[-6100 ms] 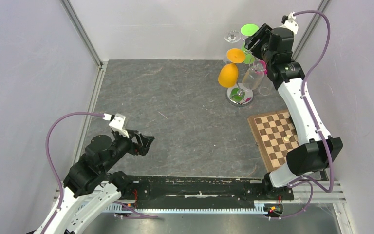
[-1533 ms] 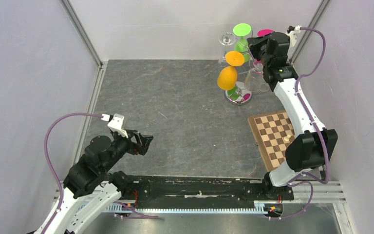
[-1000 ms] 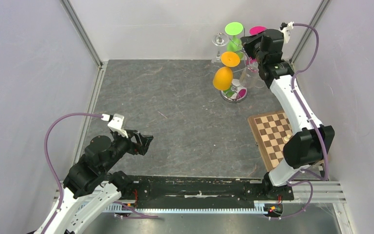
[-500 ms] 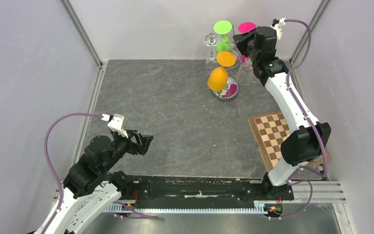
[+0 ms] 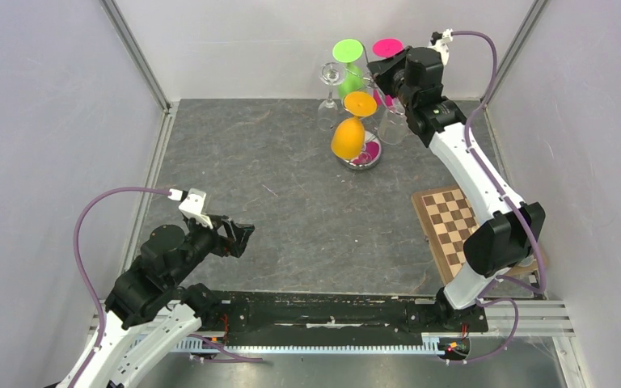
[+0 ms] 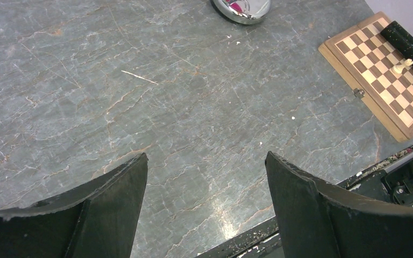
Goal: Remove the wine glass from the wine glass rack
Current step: Move the wine rack to the center of the board.
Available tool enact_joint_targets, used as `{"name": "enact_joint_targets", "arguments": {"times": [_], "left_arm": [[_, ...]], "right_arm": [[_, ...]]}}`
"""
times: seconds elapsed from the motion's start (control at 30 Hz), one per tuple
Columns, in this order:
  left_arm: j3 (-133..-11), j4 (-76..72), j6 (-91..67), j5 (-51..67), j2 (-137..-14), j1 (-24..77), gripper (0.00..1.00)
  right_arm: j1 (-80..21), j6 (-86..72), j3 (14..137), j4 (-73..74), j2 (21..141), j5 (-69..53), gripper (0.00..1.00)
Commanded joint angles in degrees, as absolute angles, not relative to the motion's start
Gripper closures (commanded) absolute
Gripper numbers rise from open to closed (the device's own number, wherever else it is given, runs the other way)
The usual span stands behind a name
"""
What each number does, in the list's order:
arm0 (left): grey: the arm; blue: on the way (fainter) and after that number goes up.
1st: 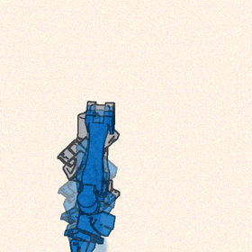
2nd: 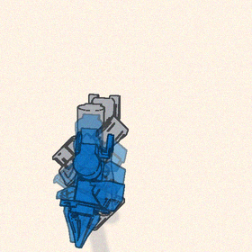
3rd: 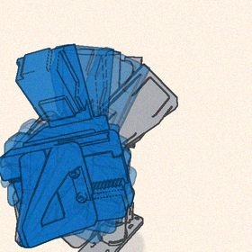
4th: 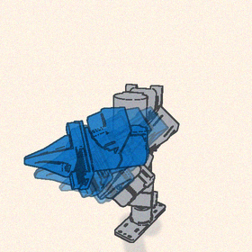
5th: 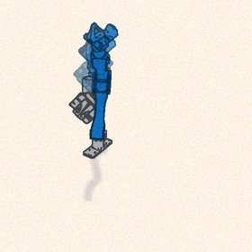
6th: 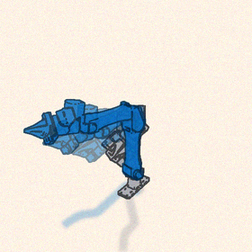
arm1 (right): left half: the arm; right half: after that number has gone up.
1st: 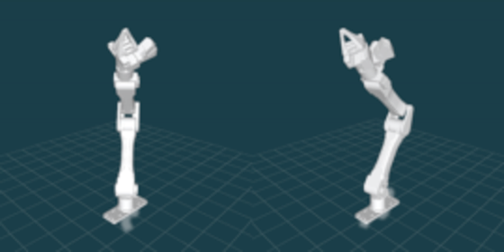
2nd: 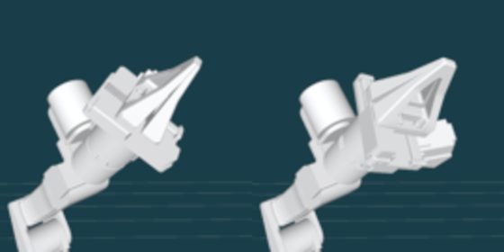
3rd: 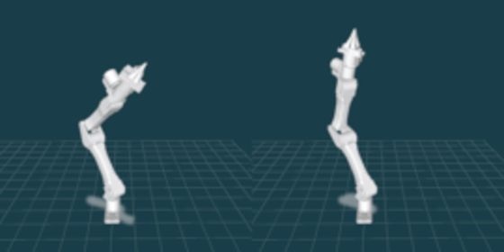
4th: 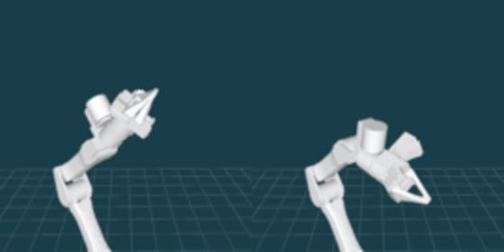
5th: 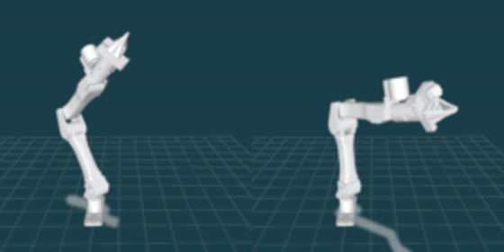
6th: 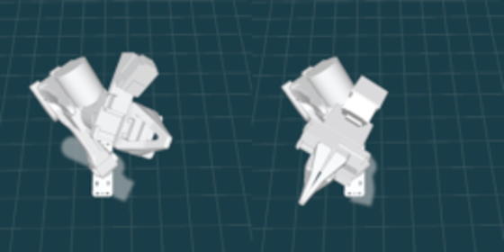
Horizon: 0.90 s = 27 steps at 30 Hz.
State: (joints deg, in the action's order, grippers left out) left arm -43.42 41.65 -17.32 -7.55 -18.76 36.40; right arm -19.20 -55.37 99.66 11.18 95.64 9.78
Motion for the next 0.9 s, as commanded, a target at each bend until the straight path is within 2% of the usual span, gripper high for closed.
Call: {"name": "enact_joint_targets", "arguments": {"times": [0.0, 0.87], "left_arm": [[-43.3, 40.2, -19.0, -8.2, -19.5, 36.5, 0.13], [-43.2, 40.2, -19.2, -8.2, -17.2, 36.5, 0.13]], "right_arm": [[-20.4, -56.3, 105.4, -16.1, 87.5, 10.5, 1.00], [-27.6, -53.0, 104.0, -9.9, 79.7, 7.2, 1.00]]}}
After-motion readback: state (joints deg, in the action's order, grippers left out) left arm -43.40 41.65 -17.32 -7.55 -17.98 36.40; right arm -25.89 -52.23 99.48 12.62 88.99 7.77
